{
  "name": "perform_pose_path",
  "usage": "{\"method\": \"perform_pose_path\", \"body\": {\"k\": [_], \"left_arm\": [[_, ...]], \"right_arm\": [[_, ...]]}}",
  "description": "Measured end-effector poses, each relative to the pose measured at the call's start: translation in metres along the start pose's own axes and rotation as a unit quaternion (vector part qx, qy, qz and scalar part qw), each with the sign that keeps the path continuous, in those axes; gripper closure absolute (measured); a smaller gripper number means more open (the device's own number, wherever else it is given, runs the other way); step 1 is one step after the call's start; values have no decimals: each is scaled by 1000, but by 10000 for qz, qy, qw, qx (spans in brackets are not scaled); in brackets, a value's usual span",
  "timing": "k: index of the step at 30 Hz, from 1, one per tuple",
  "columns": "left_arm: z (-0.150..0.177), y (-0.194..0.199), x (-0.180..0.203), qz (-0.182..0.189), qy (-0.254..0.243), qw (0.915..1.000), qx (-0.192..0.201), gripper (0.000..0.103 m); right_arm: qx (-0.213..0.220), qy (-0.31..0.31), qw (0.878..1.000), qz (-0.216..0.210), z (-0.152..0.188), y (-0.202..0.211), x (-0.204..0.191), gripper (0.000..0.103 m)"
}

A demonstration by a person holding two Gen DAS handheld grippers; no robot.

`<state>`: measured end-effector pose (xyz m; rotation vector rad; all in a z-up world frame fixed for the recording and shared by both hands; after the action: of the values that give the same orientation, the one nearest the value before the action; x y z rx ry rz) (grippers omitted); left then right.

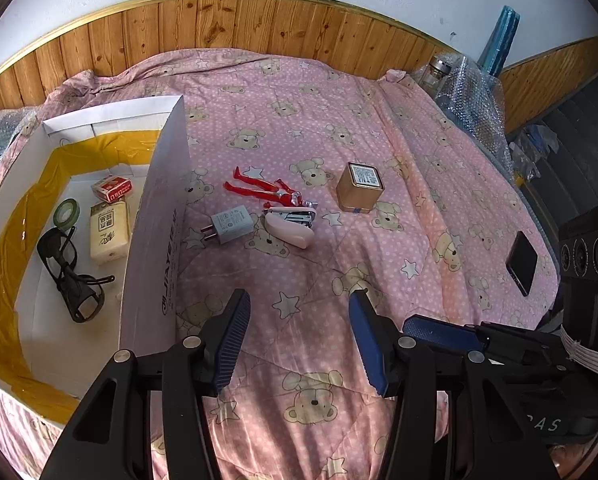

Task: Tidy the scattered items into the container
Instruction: 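Move both grippers toward the pink stapler and white charger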

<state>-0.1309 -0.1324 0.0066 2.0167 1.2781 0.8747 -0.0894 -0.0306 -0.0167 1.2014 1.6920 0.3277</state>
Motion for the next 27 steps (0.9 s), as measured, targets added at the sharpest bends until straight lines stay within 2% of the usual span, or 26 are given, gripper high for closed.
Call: {"method": "perform_pose_path", "body": {"k": [18, 27], "left_arm": [[-19, -72, -24, -99, 158, 9984, -537, 49], [-26, -122, -39, -346, 243, 9952, -887, 48]], "right_arm": [[-299, -274, 9991, 125, -44, -57, 37, 60], [-448, -489, 9977, 129, -69, -90, 62, 60]]}}
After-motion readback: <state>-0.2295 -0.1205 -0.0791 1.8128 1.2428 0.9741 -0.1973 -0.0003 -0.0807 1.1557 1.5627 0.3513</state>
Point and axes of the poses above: each gripper's, at about its wrist camera, not at the fingertips, and y roughly against the way its jaws point, x to its right, z to its underside, the point moved 7 cm from there along -y, roughly the way its jaws point, and after that the axes turned 7 degrees about x, right-handed, at the moved point
